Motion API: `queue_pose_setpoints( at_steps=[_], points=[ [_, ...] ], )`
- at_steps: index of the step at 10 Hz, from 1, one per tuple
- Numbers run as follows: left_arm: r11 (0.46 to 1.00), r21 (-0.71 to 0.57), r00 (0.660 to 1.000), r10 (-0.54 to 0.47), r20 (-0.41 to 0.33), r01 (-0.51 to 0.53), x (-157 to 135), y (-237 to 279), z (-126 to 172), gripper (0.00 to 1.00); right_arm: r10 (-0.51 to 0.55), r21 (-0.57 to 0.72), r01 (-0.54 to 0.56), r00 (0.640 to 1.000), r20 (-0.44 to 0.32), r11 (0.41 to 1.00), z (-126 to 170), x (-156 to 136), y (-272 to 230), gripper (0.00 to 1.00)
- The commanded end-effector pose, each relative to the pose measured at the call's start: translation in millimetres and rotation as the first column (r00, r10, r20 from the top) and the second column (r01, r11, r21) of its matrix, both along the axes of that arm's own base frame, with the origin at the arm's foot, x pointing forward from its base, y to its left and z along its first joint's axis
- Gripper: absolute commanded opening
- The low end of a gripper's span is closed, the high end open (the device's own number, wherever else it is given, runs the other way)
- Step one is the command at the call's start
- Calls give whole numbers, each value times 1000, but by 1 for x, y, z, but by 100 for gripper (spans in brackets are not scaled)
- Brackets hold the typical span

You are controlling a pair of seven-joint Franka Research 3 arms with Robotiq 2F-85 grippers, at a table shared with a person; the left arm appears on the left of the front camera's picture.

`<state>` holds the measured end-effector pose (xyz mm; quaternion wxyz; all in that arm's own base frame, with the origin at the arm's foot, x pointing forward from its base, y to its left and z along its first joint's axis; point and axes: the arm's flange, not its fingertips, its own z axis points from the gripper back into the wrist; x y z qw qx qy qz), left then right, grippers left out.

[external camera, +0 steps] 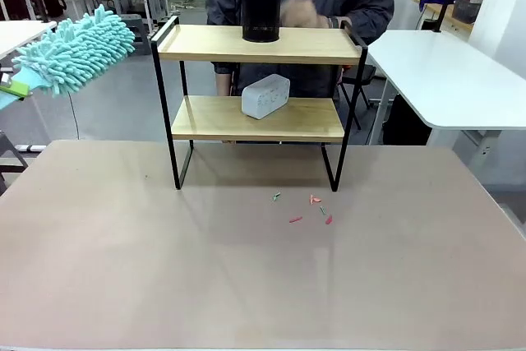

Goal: Clean the shelf.
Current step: Hand the Duster back to the human.

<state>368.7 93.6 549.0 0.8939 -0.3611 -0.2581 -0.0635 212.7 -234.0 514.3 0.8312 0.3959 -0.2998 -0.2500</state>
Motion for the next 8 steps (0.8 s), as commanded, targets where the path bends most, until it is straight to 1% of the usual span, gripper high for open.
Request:
queue_pose_setpoints(
  at_steps=[1,2,3,4,5,6,7,8],
  points=[
    [997,-77,997,7,79,-1,-2,2,26,12,25,-55,-19,994,108,998,35,6,9,100],
    [984,-176,980,21,198,15,-19,4,65,12,114,-115,-93,975,189,989,89,21,30,100],
    [975,-211,958,-8,286,71,-37,2,91,12,195,-153,-163,955,223,975,124,37,57,100],
    [954,-250,937,-74,342,167,-57,-4,107,12,243,-168,-203,933,264,965,143,54,85,100],
    [922,-240,904,-200,378,305,-76,-19,114,12,289,-178,-246,914,284,953,148,65,112,100],
    [812,-192,814,-473,336,551,-90,-44,114,12,331,-174,-292,903,275,940,145,73,137,100],
    [672,-134,678,-680,279,728,-96,-74,112,12,379,-165,-345,884,273,924,140,73,153,100],
    [531,-74,535,-826,178,844,-98,-108,107,12,412,-175,-376,870,270,910,137,69,163,100]
  ],
)
